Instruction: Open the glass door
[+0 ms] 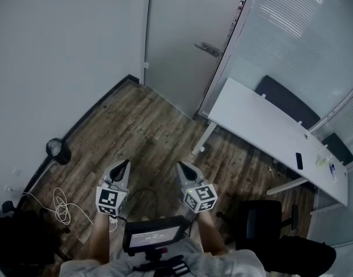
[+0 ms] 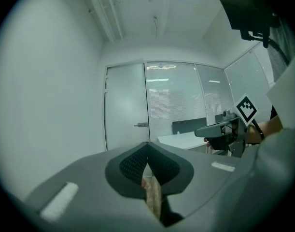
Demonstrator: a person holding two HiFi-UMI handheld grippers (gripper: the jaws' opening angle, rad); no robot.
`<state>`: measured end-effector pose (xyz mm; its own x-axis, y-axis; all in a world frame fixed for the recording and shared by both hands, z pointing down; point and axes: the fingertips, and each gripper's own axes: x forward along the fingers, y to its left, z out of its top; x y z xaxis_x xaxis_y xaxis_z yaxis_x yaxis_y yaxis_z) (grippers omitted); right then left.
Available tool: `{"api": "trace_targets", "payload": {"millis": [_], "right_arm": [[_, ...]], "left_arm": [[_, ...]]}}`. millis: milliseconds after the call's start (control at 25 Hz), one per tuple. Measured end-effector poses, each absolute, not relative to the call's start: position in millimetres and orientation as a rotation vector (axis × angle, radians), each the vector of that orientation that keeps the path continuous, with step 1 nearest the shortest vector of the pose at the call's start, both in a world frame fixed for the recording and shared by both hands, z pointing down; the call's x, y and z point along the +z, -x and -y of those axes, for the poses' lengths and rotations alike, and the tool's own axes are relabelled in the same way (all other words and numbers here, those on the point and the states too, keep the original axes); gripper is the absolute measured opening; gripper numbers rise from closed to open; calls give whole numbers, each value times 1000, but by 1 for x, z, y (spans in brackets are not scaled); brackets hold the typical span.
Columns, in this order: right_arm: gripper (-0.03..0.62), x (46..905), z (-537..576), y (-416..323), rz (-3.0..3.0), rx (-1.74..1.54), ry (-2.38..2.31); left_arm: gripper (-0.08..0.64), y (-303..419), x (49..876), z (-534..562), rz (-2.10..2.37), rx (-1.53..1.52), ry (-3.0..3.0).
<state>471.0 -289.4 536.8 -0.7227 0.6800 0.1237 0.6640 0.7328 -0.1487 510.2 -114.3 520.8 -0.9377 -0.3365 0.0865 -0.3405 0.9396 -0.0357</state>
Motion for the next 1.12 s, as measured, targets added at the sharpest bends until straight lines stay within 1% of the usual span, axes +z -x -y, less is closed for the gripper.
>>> {"api": "trace_targets", "payload": {"millis": [360, 640, 1120], "right_arm": [[2, 549, 272, -442, 2762, 152, 1012], [2, 553, 258, -400, 2767, 142, 1000], [2, 549, 233, -254, 2768, 156, 1023]], "left_arm": [[4, -482, 529, 84, 2999, 94, -541], [5, -435, 534, 76, 2994, 61, -575], [4, -288, 524, 45, 3009, 86, -543]]}}
